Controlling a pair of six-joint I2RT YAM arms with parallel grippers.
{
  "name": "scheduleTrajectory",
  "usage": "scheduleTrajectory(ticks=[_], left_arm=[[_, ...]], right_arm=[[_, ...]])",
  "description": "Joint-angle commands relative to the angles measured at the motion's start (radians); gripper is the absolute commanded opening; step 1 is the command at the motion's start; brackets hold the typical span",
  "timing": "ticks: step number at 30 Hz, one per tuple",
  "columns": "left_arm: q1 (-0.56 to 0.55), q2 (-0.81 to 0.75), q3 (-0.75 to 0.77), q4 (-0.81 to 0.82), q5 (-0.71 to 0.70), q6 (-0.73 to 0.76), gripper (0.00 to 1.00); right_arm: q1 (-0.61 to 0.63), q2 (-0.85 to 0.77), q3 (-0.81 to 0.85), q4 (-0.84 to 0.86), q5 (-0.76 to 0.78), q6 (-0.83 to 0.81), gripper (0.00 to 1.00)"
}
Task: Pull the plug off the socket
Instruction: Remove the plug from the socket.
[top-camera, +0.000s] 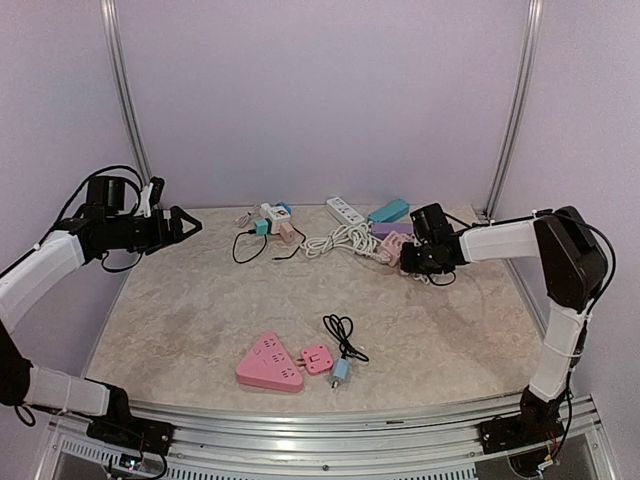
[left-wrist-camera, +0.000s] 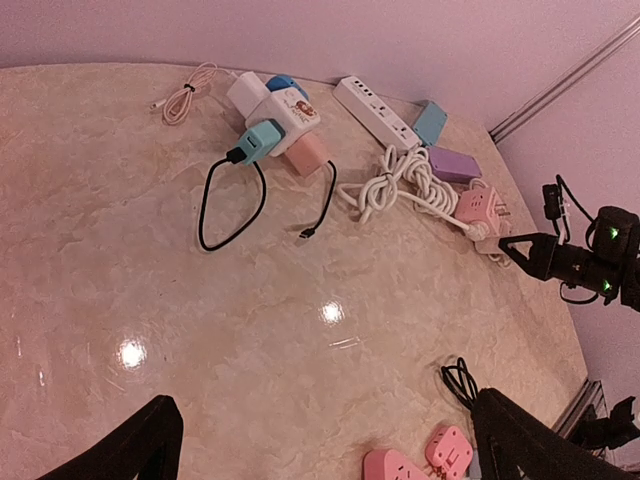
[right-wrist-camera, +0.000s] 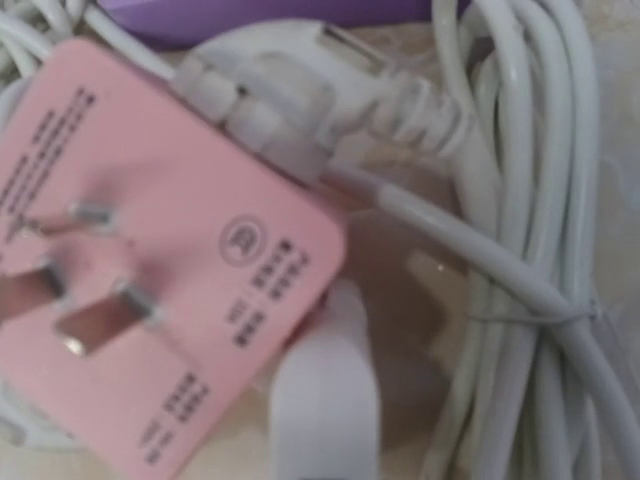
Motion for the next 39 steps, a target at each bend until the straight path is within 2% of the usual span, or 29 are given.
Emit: scheduleTrajectory(ticks=[1, 3, 9, 16, 25, 30, 34, 39], left_arm=[[0.005, 0.007, -0.009, 0.009, 0.012, 0.013, 0.99], [0.005, 0.006, -0.009, 0.013, 0.027, 0.016, 0.99], [-0.025, 0.001, -0.018, 0.055, 0.082, 0.02, 0.99], [-0.196, 0.048, 0.025, 0.067, 0.067, 0.069, 0.99], [-0.409, 0.243, 0.154, 0.112, 0.058, 0.134, 0.99], [-0.475, 0.342, 0.188, 0.148, 0.097, 0.188, 0.99], [-0.487, 0.355, 0.158, 0.233, 0.149, 0.233, 0.98], [-0.494, 0.338, 0.056, 0.436, 0.257, 0.316, 0.98]], right_arm=[[-0.004, -0.011, -0.017, 0.014, -0.008, 0.006, 0.04], [-0.005, -0.044, -0.023, 0.016, -0.016, -0.006, 0.0], [0.003, -0.182, -0.076, 0.077, -0.138, -0.085, 0.0], [0.017, -0.252, -0.074, -0.009, -0.328, -0.128, 0.0], [0.115, -0.302, -0.072, -0.084, -0.487, -0.177, 0.0], [0.18, -0.321, -0.063, -0.112, -0.577, -0.225, 0.0], [0.218, -0.337, -0.06, -0.137, -0.641, -0.279, 0.0], [0.245, -0.342, -0.069, -0.15, -0.698, -0.33, 0.0]])
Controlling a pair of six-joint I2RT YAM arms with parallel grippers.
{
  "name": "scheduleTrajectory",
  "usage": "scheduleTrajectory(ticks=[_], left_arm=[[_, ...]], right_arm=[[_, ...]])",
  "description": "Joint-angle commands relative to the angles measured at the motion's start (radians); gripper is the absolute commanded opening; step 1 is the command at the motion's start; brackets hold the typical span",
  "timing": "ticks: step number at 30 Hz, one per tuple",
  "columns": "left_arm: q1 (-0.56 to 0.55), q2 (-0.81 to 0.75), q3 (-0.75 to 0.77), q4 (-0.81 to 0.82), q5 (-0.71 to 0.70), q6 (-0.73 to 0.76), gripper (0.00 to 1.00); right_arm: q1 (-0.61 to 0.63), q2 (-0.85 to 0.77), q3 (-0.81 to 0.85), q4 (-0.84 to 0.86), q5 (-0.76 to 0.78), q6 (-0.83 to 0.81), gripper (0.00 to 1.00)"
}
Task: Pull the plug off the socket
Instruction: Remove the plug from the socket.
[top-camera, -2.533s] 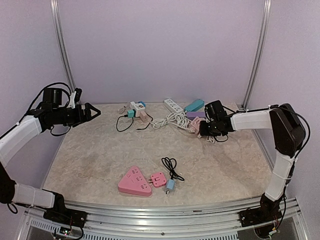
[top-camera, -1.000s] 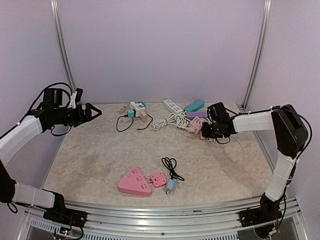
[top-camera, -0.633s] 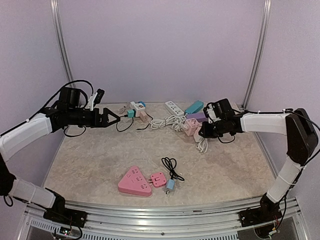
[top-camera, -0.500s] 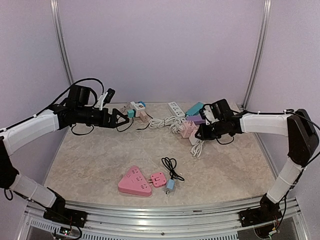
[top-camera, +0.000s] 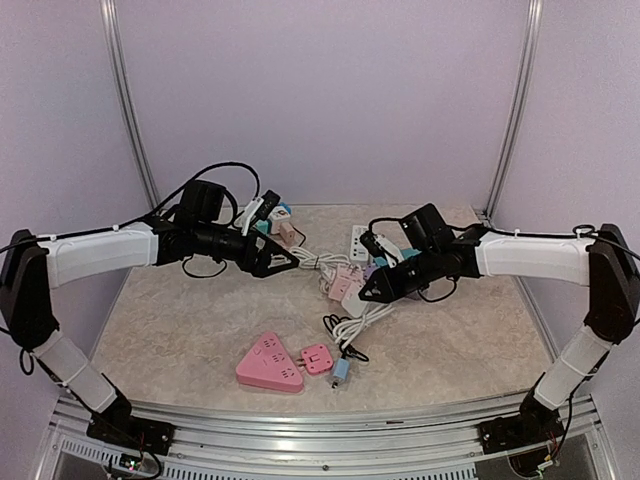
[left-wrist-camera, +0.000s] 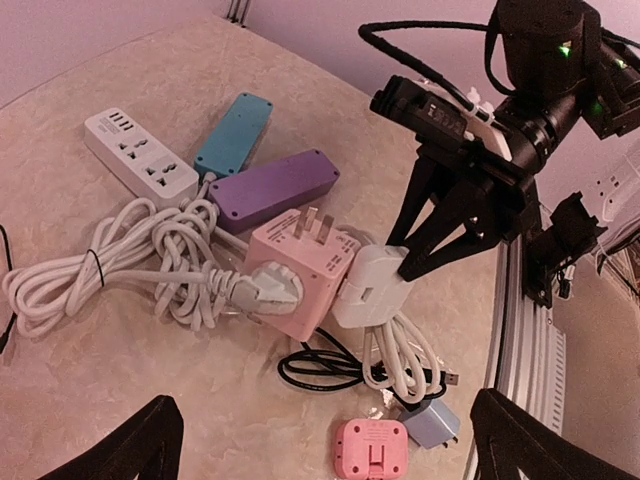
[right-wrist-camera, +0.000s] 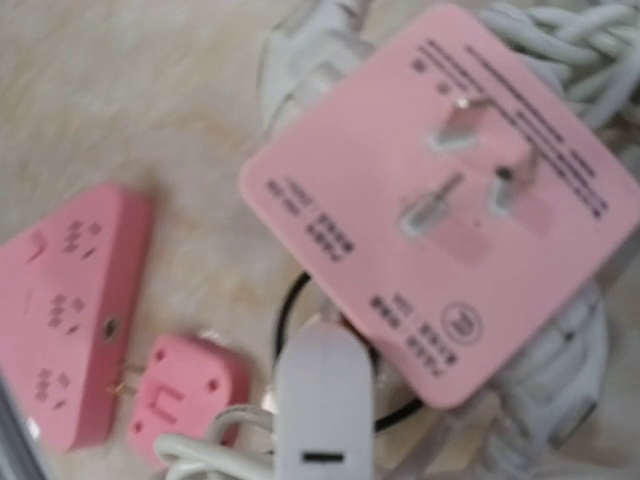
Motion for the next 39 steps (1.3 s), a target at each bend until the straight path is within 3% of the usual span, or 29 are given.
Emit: scheduleTrajectory(ticks=[1, 10, 26, 34, 39], left_arm=[[-0.009, -0.019, -0.082, 0.222, 0.125, 0.112, 0.98], [-0.018, 0.118, -0.014, 0.361, 0.267, 0.195, 0.98], [-0.106, 0.397, 0.188, 0.238, 0.297, 0.282, 0.97], [-0.141, 0.449, 0.229, 0.146, 0.319, 0.326, 0.93], [-0.161, 0.454, 0.232, 0.096, 0.261, 0.353, 0.93]], right_arm=[[0.028, -0.064, 0.017, 0.041, -0.129, -0.077, 0.0], [0.051, -0.096, -0.024, 0.07, -0.189, -0.106, 0.0], [0.053, -0.171, -0.103, 0.089, -0.177, -0.1, 0.0], [0.053, -0.182, -0.115, 0.094, -0.163, -0.095, 0.0], [0.053, -0.183, -0.115, 0.104, -0.164, -0.089, 0.0]])
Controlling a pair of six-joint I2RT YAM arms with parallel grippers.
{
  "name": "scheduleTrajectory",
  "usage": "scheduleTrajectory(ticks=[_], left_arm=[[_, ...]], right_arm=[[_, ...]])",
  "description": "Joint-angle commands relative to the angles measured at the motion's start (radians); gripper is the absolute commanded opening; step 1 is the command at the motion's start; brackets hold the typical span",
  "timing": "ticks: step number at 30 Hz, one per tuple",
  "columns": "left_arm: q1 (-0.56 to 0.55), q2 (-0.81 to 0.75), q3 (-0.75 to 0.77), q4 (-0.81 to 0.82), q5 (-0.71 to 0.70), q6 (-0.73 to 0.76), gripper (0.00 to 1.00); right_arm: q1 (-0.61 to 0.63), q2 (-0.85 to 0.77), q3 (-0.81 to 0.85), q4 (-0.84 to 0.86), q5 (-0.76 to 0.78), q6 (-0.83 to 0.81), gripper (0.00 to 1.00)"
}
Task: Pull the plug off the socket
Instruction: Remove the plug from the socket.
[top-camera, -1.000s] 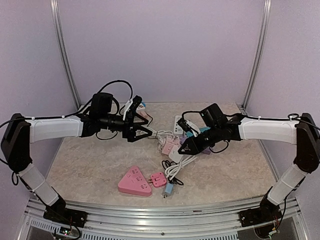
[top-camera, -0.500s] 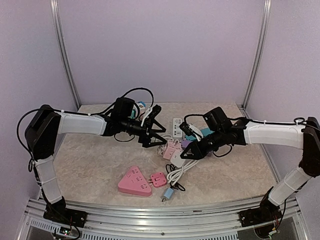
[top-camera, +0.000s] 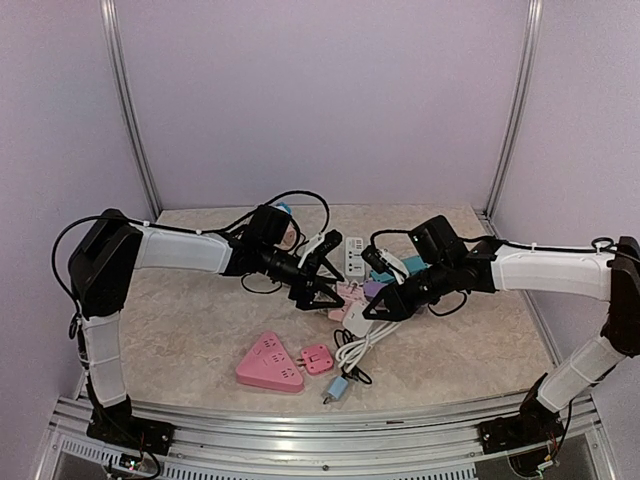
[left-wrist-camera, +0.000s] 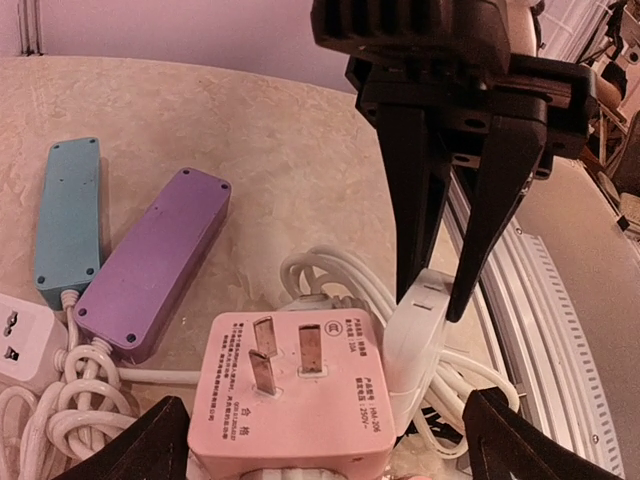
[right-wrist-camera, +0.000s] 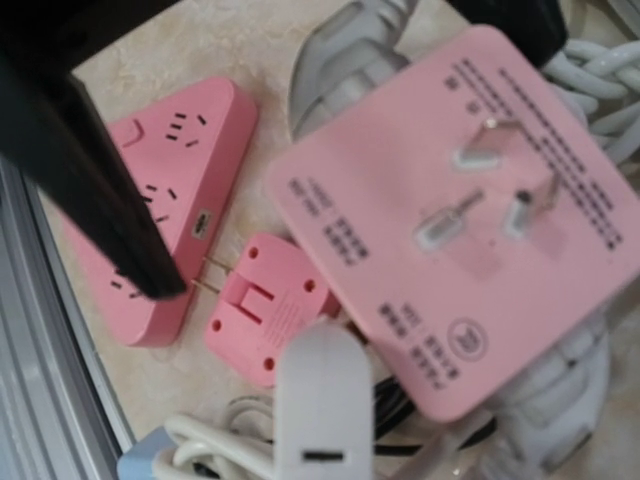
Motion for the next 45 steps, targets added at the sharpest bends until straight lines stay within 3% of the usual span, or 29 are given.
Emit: scheduleTrajectory(ticks=[1, 14, 26, 30, 34, 39, 42, 45], left_arm=[[-0.02, 0.022, 0.026, -0.068, -0.029, 0.041, 0.93], [-0.03, 0.042, 0.048, -0.065, -0.105, 0.028, 0.92], [-0.032, 0.025, 0.04, -0.147, -0.107, 0.068, 0.55], [-0.033, 0.004, 0.015, -0.129, -0.141, 0.034, 0.42], [-0.033, -0.047, -0.044, -0.07, -0.224, -0.037, 0.35], [-0.033, -0.124, -0.114, -0.007, -0.283, -0.154, 0.34], [-0.034, -0.149, -0.126, 0.0, -0.329, -0.228, 0.33], [-0.033, -0.168, -0.127, -0.01, -0.372, -0.292, 0.33]], right_arm=[[0.015, -0.061, 0.01, 0.109, -0.056, -0.005, 0.0], [0.019, -0.061, 0.01, 0.106, -0.046, -0.001, 0.0], [0.021, -0.07, 0.024, 0.074, 0.035, -0.006, 0.0], [0.021, -0.086, 0.028, 0.09, 0.099, 0.02, 0.0], [0.022, -0.109, 0.013, 0.132, 0.17, 0.056, 0.0], [0.026, -0.128, -0.047, 0.306, 0.172, 0.134, 0.18], [0.034, -0.111, -0.064, 0.383, 0.17, 0.166, 0.21], [0.04, -0.091, -0.07, 0.437, 0.177, 0.203, 0.42]])
